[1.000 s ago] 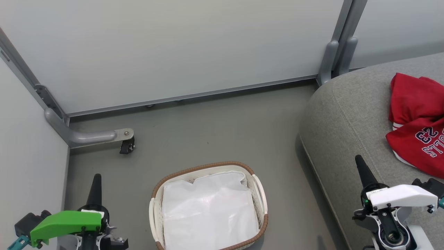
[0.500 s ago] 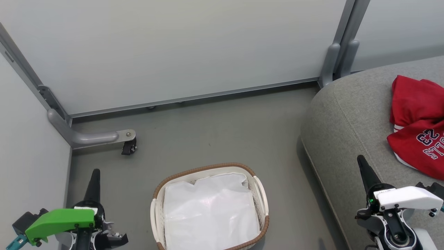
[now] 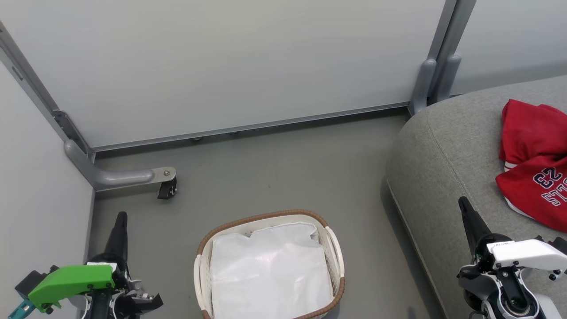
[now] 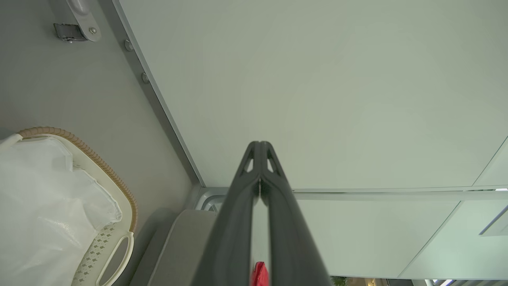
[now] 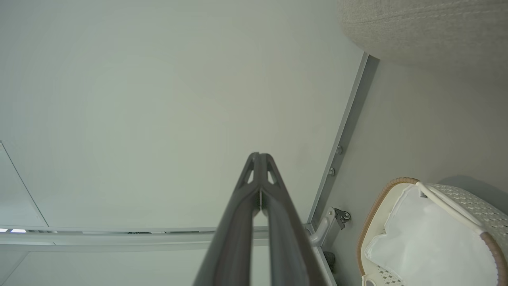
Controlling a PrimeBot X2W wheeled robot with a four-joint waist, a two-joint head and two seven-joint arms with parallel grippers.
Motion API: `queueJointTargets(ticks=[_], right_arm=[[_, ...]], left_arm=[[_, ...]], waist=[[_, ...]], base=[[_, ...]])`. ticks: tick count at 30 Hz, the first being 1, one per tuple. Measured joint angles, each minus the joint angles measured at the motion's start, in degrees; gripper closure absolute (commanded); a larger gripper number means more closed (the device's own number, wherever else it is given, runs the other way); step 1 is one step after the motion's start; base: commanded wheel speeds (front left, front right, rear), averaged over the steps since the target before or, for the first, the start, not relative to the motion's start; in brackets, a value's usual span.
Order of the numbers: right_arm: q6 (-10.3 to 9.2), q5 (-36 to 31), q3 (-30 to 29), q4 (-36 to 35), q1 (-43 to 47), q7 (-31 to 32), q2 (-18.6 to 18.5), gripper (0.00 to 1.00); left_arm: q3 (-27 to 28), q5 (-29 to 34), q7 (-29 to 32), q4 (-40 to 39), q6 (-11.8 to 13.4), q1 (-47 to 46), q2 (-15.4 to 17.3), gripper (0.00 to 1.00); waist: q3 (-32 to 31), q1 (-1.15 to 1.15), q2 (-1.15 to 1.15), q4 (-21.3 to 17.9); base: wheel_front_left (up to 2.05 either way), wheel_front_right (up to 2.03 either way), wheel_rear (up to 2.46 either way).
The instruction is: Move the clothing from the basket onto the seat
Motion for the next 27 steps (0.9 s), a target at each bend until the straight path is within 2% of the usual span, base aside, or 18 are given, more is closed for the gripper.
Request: queueJointTargets(ticks=[12, 27], right_arm=[[-0.01, 4.85, -0.59, -1.02, 0.49, 1.18, 0.04, 1.0], [-0.01, 4.94, -0.63, -1.12, 0.49, 1.18, 0.05, 1.0]], left_arm=[[0.46, -4.38, 1.08, -0.71, -0.16, -0.24, 0.01, 1.0], [0.48, -4.43, 1.08, -0.79, -0.18, -0.4, 0.02, 1.0]], waist=[[-0.41, 0.0, 0.0, 0.32], [-0.42, 0.0, 0.0, 0.32]], base=[[0.0, 0.0, 0.0], [0.0, 0.0, 0.0]])
